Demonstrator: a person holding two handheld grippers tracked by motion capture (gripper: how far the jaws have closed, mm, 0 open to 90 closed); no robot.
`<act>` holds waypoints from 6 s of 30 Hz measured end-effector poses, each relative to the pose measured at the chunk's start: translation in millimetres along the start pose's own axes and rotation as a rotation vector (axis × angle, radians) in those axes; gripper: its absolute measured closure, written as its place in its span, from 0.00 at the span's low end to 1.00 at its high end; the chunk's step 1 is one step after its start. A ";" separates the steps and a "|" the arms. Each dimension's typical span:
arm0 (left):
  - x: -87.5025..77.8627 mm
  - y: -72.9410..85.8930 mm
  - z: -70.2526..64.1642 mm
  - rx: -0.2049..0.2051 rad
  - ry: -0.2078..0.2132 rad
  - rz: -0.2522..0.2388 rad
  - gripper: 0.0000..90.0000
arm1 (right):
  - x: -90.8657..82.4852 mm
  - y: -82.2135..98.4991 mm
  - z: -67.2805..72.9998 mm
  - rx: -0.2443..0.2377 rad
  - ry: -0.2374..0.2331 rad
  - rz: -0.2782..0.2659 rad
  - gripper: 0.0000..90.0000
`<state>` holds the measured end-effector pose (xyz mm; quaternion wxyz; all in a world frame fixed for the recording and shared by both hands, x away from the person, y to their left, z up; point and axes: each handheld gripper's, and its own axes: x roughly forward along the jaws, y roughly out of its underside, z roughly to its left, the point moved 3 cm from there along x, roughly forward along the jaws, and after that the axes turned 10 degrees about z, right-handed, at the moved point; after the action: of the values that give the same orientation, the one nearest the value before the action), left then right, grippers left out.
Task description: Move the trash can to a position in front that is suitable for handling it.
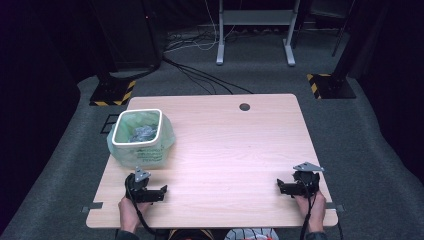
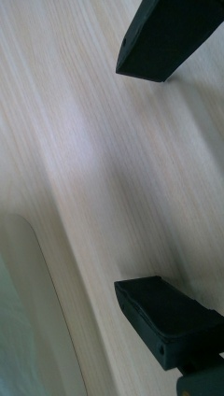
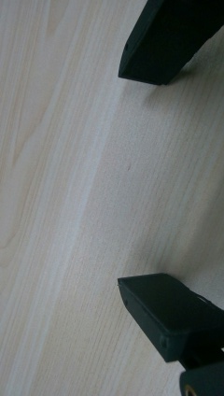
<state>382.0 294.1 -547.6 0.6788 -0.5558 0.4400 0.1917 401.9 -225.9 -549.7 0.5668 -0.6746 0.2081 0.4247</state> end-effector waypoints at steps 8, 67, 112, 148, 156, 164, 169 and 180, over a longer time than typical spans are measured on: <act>-11.0 -9.6 -10.7 0.025 0.033 -0.012 0.01 | 0.0 0.0 0.0 -0.001 0.000 -0.001 0.02; -99.8 -117.1 -25.8 0.128 0.061 -0.131 0.05 | -0.2 0.1 -0.3 0.007 0.002 -0.004 0.02; -31.4 -194.9 21.8 0.016 -0.005 0.064 0.18 | -0.3 0.1 -0.4 0.006 0.002 -0.005 0.03; -10.3 -196.8 24.4 -0.093 -0.061 0.138 0.82 | -0.3 0.0 -0.4 0.010 0.011 -0.005 0.03; -8.5 -199.6 20.8 -0.097 -0.054 0.136 0.84 | -0.3 0.0 -0.5 0.012 0.013 -0.006 0.03; -8.1 -200.2 20.0 -0.104 -0.053 0.134 0.85 | -0.4 0.1 -0.6 0.011 0.012 -0.006 0.03; -8.2 -200.2 20.1 -0.105 -0.051 0.133 0.85 | -0.4 0.1 -0.5 0.010 0.012 -0.007 0.04; -7.8 -201.3 14.9 -0.108 -0.047 0.138 0.85 | -0.4 0.1 -0.4 0.010 0.011 -0.007 0.04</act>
<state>534.3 247.5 -423.4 0.6431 -0.5552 0.4504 0.2744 401.8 -226.4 -549.4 0.5704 -0.6748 0.2111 0.4181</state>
